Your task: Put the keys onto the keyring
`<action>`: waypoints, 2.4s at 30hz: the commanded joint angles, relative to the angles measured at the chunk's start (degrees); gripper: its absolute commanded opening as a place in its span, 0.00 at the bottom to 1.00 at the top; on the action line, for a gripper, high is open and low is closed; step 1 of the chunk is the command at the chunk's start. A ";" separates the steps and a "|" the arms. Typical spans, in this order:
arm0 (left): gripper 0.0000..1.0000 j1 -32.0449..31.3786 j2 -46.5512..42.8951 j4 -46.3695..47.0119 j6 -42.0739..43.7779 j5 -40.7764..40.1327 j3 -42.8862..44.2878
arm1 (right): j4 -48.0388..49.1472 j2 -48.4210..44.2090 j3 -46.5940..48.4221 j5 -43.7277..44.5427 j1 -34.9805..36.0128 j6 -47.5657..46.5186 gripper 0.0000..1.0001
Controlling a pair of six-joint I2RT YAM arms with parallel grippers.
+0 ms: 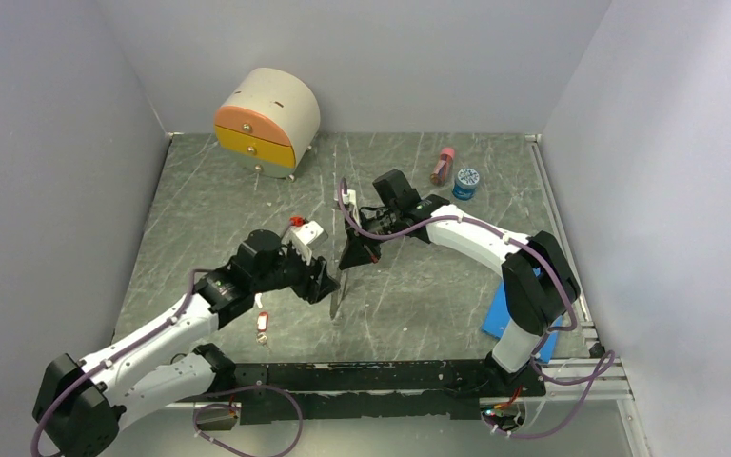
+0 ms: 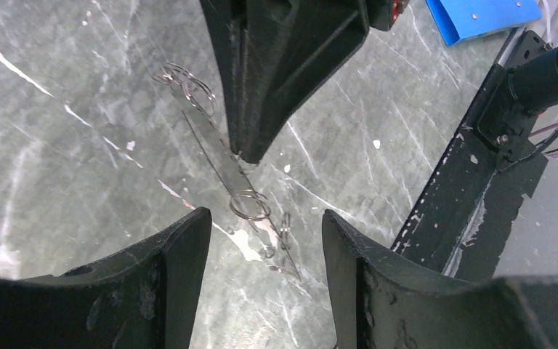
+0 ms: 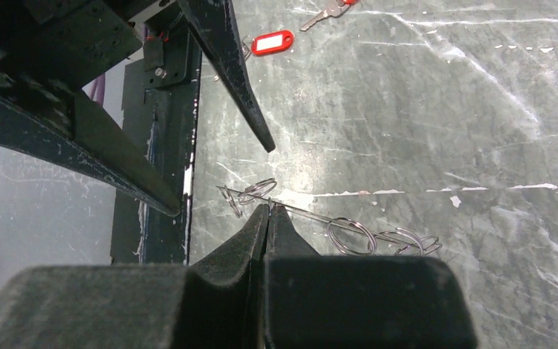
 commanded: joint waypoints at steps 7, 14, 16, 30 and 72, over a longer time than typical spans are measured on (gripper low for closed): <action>0.61 -5.29 5.54 -0.89 -6.78 -8.29 0.95 | 2.14 -1.06 -0.66 1.10 0.08 0.02 0.00; 0.58 -10.13 8.36 -1.05 -7.86 -14.79 0.04 | 3.93 -1.66 -1.78 1.72 0.08 1.42 0.00; 0.54 -10.94 8.50 -0.20 -7.94 -14.66 -0.30 | 4.58 -1.82 -2.37 1.93 0.07 1.84 0.00; 0.03 -13.17 9.85 -5.16 -3.54 -16.39 1.17 | 8.30 -4.12 -4.73 3.12 -0.03 6.82 0.00; 0.03 -13.24 10.08 -5.04 -1.90 -18.50 2.10 | 24.85 -4.95 -7.06 -12.22 -2.62 31.59 0.00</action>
